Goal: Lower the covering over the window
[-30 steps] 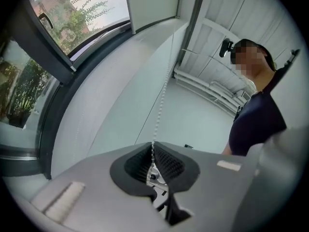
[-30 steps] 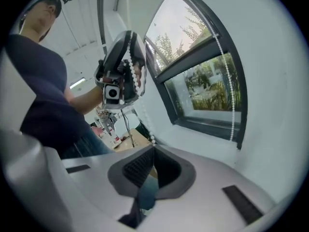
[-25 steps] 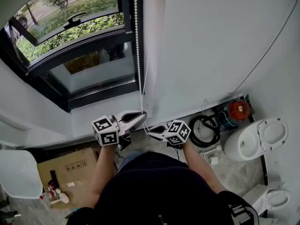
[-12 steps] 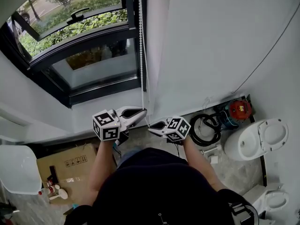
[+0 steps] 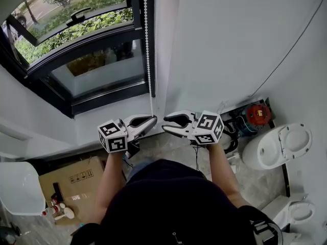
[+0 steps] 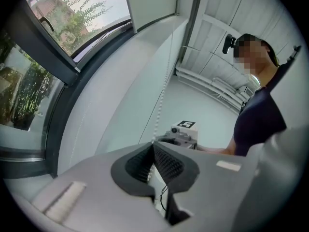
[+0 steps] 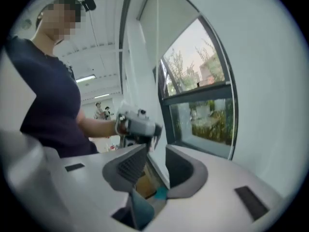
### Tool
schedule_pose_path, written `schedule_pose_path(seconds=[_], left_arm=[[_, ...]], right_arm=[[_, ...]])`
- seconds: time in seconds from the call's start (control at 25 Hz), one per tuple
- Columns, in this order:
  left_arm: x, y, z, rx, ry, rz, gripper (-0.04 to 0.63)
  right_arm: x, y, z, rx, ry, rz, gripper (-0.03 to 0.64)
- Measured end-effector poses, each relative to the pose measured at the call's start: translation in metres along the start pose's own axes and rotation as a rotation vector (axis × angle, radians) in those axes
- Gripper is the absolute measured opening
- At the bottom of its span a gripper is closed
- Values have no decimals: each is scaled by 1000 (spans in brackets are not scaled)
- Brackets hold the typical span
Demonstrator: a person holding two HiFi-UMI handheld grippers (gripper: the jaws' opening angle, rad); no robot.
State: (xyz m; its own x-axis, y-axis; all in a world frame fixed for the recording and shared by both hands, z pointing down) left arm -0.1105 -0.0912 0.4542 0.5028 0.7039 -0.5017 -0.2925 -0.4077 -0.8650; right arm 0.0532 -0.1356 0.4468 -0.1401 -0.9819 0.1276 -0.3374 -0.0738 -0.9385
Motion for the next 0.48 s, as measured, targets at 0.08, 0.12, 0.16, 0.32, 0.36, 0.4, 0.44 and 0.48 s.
schedule_pose_path(seconds=[0.08,0.12,0.16,0.32,0.36,0.4,0.44,0.48], left_arm=[[0,0,0,5,-4,2,11],[0,0,0,5,-6,2,12],[0,0,0,6,-8,1,12],[0,-1,0,11,-13,8,11],[1,-1,0,11,-15,9,12],[1,-2,0,11,-16,8,11],[1,-2,0,11,-17,8,12],[1,-2,0,12,-19,9,12]], right_arm=[[1,34,7,108,-39,37,89],[1,49,8,146,-51,60,89],[1,63,8,175,-55,86,89],[-5,98,-3,224,-35,161,89],[-4,101,-7,217,-44,166,89],[-3,102,-11,206,-60,170,89],[-1,103,-15,198,-76,172,89],[0,104,-17,199,-90,169,89]])
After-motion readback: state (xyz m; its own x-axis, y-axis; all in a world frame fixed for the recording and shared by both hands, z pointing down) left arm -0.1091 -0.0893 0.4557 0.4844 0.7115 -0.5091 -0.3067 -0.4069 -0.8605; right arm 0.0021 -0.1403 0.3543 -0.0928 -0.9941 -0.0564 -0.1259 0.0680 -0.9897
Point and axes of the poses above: the fingertips, and each gripper's own axes: z backward along the fingers, x to its right, y out of its top, the point moved 8 cm from there along z, backward along the fingers, and after that the axes turned 4 degrees about z, right-handed, at the moved point
